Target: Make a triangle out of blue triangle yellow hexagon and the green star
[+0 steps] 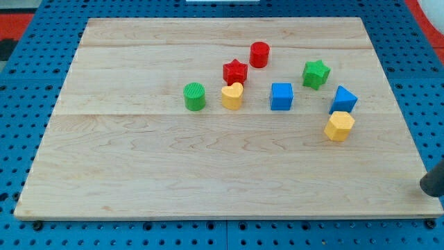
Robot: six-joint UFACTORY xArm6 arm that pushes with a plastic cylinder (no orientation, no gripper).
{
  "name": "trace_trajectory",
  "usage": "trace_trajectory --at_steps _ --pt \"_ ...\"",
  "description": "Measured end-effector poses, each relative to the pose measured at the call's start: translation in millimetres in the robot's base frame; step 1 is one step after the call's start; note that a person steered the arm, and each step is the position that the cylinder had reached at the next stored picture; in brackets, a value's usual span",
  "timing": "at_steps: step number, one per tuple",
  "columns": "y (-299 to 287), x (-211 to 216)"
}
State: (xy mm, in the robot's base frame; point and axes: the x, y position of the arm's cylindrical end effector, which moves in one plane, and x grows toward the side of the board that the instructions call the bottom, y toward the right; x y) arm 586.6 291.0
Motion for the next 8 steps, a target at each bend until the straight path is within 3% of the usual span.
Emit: trace_trajectory --at_steps 3,4,5,6,7,8 --pt "-32 2" --pt "-57 -24" --pt "-21 -52" --pt "-33 -105" --pt "-110 -128" --pt "-110 -164"
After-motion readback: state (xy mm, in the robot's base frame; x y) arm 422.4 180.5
